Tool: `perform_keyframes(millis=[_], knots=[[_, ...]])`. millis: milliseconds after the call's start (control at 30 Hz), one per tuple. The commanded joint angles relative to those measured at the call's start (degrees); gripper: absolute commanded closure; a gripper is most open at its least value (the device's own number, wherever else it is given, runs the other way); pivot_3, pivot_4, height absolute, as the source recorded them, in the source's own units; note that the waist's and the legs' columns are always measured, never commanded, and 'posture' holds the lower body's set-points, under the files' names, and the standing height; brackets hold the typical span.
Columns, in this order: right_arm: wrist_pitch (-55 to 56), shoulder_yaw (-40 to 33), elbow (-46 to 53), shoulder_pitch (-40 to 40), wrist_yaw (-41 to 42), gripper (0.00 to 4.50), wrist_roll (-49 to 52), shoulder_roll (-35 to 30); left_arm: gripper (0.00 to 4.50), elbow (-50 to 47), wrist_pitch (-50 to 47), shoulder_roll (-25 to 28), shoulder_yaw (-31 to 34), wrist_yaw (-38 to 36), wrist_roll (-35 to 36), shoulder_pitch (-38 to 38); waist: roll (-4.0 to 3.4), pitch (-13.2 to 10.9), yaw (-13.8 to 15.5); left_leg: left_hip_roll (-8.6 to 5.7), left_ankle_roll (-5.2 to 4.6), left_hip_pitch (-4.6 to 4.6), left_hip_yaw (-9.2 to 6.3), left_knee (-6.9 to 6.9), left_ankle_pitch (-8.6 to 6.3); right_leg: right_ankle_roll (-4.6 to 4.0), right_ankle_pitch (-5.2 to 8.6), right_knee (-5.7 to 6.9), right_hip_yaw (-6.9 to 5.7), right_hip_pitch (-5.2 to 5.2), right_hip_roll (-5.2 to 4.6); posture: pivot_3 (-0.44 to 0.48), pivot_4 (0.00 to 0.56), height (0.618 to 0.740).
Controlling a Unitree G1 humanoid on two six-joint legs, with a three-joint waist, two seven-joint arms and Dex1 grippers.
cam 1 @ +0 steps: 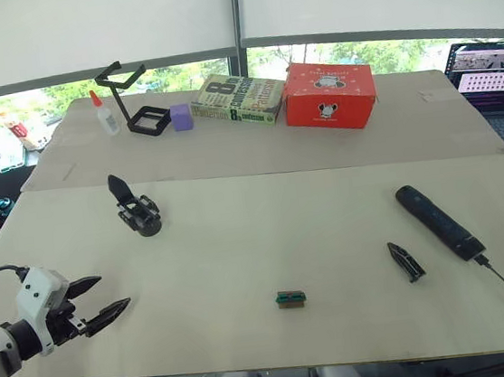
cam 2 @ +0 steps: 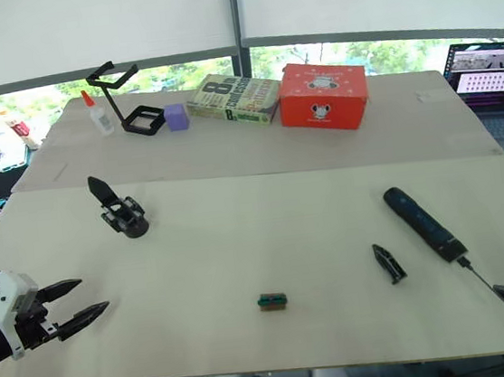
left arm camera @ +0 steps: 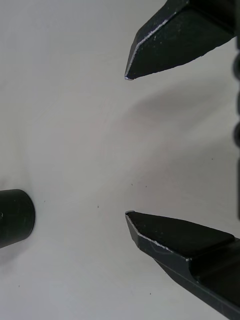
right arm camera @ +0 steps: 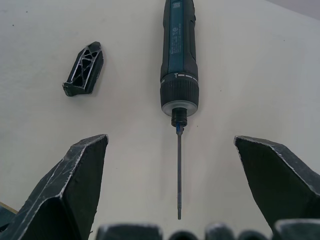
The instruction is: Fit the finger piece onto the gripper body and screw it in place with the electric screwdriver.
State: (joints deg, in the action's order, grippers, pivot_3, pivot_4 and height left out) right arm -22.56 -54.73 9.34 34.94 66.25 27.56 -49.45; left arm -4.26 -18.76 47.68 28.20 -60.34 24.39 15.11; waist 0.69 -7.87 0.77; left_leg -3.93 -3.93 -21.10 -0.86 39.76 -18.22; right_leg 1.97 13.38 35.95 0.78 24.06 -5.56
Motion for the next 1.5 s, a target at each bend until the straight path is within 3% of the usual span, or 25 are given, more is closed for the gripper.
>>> perform_keyframes(millis=[33, 200, 300, 367, 700, 1167, 1267, 1367, 1500], knots=[[0.67, 0.56, 2.15, -2.55, -1.69, 0.00, 0.34, -0.69, 0.04, 1.35, 2.94, -0.16, -0.64, 0.88, -1.22, -1.51, 0.00, 0.00, -0.01, 0.00, 0.00, 0.00, 0.00, 0.00, 0.00, 0.00, 0.00, 0.00, 0.00, 0.00, 0.00, 0.000, 0.150, 0.740], [-2.10, 5.92, 10.41, -9.86, -5.62, 0.00, 1.32, -3.03, 0.04, 8.14, 6.39, -0.64, -3.44, 3.41, -4.10, -7.91, -0.09, 0.04, -0.11, 0.00, 0.07, 0.01, 0.07, 0.02, 0.04, -0.05, -0.04, 0.10, 0.00, 0.06, 0.00, 0.000, 0.150, 0.740], [-6.59, 12.20, 16.91, -17.20, -6.66, 0.00, 6.16, -6.78, 0.04, 14.19, 9.40, -1.20, -5.00, 4.66, -5.15, -14.17, -0.08, 0.04, -0.12, 0.03, -0.25, -0.01, 0.02, -0.01, 0.29, -0.05, -0.04, 0.13, -0.07, 0.15, 0.09, 0.000, 0.150, 0.740], [-9.20, 16.95, 19.39, -22.63, -5.59, 0.00, 9.64, -9.82, 0.04, 17.55, 12.20, -1.53, -7.56, 4.82, -7.05, -18.16, -0.08, 0.03, -0.09, 0.02, 0.07, -0.05, 0.02, 0.01, 0.56, -0.05, -0.04, 0.12, -0.07, 0.17, 0.10, 0.000, 0.150, 0.740], [-12.65, 33.92, 21.88, -42.82, -4.82, 0.00, 16.63, -12.10, 0.04, 30.91, 16.99, -4.76, -17.00, 3.99, -11.19, -33.39, 0.22, -0.07, 0.01, -0.09, -0.02, -0.27, -0.02, 0.10, 0.54, 0.01, -0.08, 0.01, -0.16, 0.23, -0.02, 0.000, 0.150, 0.740], [-14.37, 35.00, 23.43, -45.80, -7.54, 0.00, 18.37, -11.10, 0.04, 48.27, 20.79, -9.78, -18.90, 7.48, -13.58, -47.04, 0.28, -0.05, -0.01, -0.10, -0.02, -0.54, -0.04, 0.36, 0.55, 0.05, -0.10, 0.15, -0.22, 0.42, 0.01, 0.000, 0.150, 0.740], [-13.90, 34.31, 23.98, -44.64, -7.84, 0.00, 17.73, -11.20, 0.80, 44.02, 26.56, -10.18, -21.23, 1.77, -13.60, -45.36, 0.31, -0.03, -0.09, -0.11, -0.02, -0.76, -0.03, 0.43, 0.55, 0.06, -0.11, 0.25, -0.22, 0.67, 0.02, 0.000, 0.150, 0.740], [-13.91, 33.40, 24.24, -43.62, -7.98, 0.00, 17.82, -11.26, 2.08, 35.19, 25.85, -11.75, -23.58, -2.52, -11.63, -43.18, 0.31, -0.03, -0.06, -0.14, -0.01, -1.19, 0.00, 0.65, 0.57, 0.06, -0.12, 0.40, -0.21, 1.08, 0.00, 0.000, 0.150, 0.740], [-13.56, 32.50, 25.32, -41.00, -8.27, 0.00, 17.36, -10.83, 2.08, 20.81, 19.31, -15.80, -28.36, -4.85, -9.11, -41.00, 0.33, -0.04, 0.50, -0.14, -0.10, -1.51, -0.14, 1.17, 0.54, 0.07, -0.13, 0.77, -0.30, 1.10, 0.00, 0.000, 0.150, 0.740]])
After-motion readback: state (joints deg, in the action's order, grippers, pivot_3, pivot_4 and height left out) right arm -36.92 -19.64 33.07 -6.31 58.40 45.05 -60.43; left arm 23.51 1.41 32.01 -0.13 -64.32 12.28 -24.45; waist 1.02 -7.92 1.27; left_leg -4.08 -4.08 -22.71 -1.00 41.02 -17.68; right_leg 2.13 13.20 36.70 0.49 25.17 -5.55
